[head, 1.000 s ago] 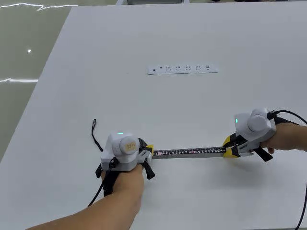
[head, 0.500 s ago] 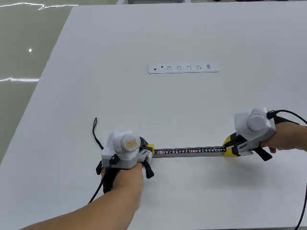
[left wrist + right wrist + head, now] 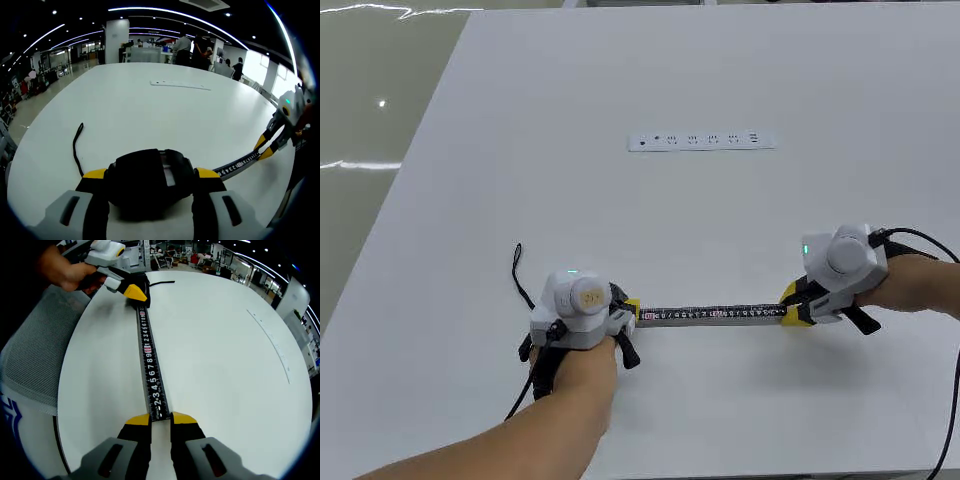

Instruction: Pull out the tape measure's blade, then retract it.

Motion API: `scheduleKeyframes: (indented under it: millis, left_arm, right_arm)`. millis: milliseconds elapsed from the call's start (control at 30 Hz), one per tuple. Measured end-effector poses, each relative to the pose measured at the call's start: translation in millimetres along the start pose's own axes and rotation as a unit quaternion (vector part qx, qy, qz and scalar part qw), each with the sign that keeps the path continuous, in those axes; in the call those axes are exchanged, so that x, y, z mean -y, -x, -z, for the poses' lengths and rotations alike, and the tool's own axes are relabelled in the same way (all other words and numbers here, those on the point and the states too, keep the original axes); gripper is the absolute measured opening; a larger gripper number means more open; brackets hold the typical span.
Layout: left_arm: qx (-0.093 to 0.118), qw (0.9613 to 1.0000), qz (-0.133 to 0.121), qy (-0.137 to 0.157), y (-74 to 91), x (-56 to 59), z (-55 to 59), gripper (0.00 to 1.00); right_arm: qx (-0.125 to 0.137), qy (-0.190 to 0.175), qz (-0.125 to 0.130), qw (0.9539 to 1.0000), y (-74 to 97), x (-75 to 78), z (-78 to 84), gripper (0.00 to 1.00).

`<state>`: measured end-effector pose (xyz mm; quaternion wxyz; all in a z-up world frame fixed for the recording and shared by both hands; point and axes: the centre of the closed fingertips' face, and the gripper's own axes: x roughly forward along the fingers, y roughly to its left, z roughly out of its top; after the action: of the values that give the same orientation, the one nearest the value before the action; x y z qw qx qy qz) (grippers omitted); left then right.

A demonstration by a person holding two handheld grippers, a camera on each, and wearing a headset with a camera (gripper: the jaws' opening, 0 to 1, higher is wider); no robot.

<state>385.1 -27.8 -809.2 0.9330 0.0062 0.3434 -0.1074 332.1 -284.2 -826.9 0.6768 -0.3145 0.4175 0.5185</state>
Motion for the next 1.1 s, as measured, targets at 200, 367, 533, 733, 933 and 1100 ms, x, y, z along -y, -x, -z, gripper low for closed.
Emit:
scheduleKeyframes:
  millis: [200,367,533,733,933,1100]
  left_arm:
    - [0.0,1.0,0.004,-0.001,-0.4,-0.4,0.0,0.64]
    - [-0.001,1.0,0.007,-0.001,-0.4,-0.3,0.1,0.64]
    - [-0.003,0.9999,0.012,0.0,-0.8,0.1,0.4,0.63]
    - [-0.004,0.9999,0.015,0.0,-1.2,0.6,0.7,0.63]
    - [-0.007,0.9998,0.018,0.0,-1.1,0.7,1.1,0.64]
    - [-0.011,0.9997,0.022,0.001,-1.1,0.9,1.6,0.64]
  right_arm:
    - [-0.003,-0.001,0.001,1.0,-0.9,0.6,-0.7,0.12]
    - [-0.004,0.0,0.001,1.0,-1.7,1.0,-1.5,0.12]
    - [-0.005,0.0,0.001,1.0,-2.6,1.8,-1.8,0.13]
    - [-0.006,0.0,0.002,1.0,-3.6,2.9,-2.3,0.13]
    - [-0.01,0.005,0.0,0.9999,-5.3,7.0,-1.7,0.13]
    - [-0.011,0.004,0.0,0.9999,-6.3,9.4,0.2,0.13]
